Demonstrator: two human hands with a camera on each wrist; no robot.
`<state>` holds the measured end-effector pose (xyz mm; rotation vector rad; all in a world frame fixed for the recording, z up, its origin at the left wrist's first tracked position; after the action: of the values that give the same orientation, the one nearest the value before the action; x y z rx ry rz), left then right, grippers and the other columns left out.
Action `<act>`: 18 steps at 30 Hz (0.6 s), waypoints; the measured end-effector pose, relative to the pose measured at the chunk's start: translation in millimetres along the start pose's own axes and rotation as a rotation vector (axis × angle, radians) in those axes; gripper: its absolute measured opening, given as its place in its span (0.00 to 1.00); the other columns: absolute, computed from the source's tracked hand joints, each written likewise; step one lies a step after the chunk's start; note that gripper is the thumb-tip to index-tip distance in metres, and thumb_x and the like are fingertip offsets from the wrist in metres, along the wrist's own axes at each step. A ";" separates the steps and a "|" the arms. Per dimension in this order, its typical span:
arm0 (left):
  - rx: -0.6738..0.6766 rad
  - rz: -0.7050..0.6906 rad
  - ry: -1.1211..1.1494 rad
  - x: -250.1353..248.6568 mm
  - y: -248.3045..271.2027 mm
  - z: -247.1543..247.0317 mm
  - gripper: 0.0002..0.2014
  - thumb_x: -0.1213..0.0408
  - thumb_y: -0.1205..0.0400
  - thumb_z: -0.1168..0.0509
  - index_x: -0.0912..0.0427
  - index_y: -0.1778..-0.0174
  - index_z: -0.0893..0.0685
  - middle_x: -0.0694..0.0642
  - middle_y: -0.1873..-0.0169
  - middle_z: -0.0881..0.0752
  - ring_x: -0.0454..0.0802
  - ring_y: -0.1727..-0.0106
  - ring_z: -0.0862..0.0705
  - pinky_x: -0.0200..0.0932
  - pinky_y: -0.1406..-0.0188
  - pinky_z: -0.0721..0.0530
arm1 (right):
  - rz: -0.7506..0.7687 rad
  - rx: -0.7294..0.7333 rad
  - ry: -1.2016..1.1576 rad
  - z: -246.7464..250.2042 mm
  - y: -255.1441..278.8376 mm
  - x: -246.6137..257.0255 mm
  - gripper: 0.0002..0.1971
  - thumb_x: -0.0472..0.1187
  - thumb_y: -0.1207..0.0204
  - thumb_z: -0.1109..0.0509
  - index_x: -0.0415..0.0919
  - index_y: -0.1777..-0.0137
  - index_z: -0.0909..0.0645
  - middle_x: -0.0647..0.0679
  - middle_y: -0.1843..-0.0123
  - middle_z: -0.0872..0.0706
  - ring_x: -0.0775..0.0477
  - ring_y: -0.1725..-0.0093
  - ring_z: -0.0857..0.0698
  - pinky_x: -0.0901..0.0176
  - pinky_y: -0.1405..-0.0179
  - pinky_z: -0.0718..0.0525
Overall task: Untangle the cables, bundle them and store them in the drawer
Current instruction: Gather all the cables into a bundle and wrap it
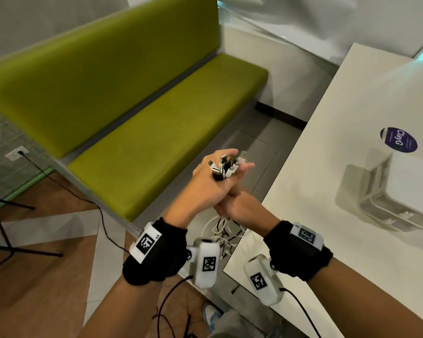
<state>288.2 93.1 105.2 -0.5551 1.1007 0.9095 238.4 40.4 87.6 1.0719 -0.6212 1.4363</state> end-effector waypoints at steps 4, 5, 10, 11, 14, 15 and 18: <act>0.103 -0.033 0.068 -21.5 9.2 2.6 0.26 0.34 0.22 0.46 0.47 0.44 0.11 0.33 0.43 0.14 0.29 0.35 0.21 0.40 0.29 0.27 | 0.123 -0.104 -0.039 12.6 0.1 14.7 0.14 0.32 0.22 0.40 0.47 0.67 0.30 0.52 0.71 0.28 0.63 0.77 0.27 0.71 0.76 0.32; 0.133 -0.041 0.093 -27.2 14.6 1.5 0.26 0.37 0.20 0.47 0.50 0.46 0.10 0.38 0.44 0.12 0.32 0.39 0.18 0.44 0.32 0.23 | 0.081 -0.066 0.007 15.3 2.3 13.1 0.11 0.34 0.21 0.39 0.42 0.66 0.25 0.50 0.69 0.24 0.65 0.75 0.25 0.73 0.75 0.30; 0.274 0.060 0.197 -28.5 27.3 -8.1 0.27 0.46 0.14 0.49 0.60 0.46 0.10 0.44 0.38 0.15 0.54 0.68 0.10 0.65 0.67 0.12 | -0.057 0.128 0.170 12.6 8.3 -0.2 0.21 0.45 0.18 0.33 0.48 0.75 0.20 0.59 0.82 0.20 0.60 0.78 0.22 0.71 0.70 0.22; 0.286 0.074 0.203 -27.7 27.7 -8.9 0.27 0.44 0.15 0.49 0.59 0.46 0.10 0.44 0.37 0.15 0.52 0.68 0.09 0.68 0.66 0.13 | -0.075 0.138 0.163 11.1 8.4 -1.9 0.20 0.48 0.19 0.31 0.49 0.74 0.17 0.57 0.80 0.18 0.59 0.77 0.22 0.69 0.70 0.21; 0.264 0.060 0.171 -26.8 25.3 -6.1 0.27 0.35 0.20 0.44 0.51 0.47 0.10 0.41 0.38 0.15 0.39 0.58 0.09 0.76 0.66 0.16 | -0.095 0.188 0.091 7.2 8.8 -0.3 0.20 0.51 0.19 0.33 0.32 0.56 0.12 0.46 0.71 0.15 0.55 0.75 0.21 0.71 0.70 0.23; 0.239 0.051 0.166 -27.2 23.3 -3.6 0.24 0.34 0.22 0.40 0.48 0.46 0.10 0.41 0.39 0.14 0.40 0.53 0.10 0.76 0.66 0.16 | -0.096 0.207 0.075 6.1 8.9 1.9 0.20 0.49 0.17 0.35 0.31 0.54 0.12 0.45 0.70 0.15 0.54 0.76 0.22 0.72 0.70 0.23; 0.090 0.022 0.310 -27.6 13.0 9.1 0.18 0.55 0.24 0.26 0.46 0.37 0.15 0.51 0.47 0.10 0.49 0.48 0.10 0.56 0.54 0.12 | -0.071 0.199 0.001 6.9 5.1 11.9 0.20 0.47 0.14 0.40 0.35 0.60 0.13 0.47 0.75 0.16 0.52 0.79 0.23 0.68 0.73 0.22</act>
<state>277.4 97.6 134.8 -0.6236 1.4229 0.8045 236.4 39.1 102.0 1.2362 -0.4411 1.4590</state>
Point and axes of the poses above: each hand's wrist, its own y-axis away from the middle knuckle, its own z-axis out of the back of the hand, x = y × z, the point moved 7 cm from there along -y, towards the middle knuckle
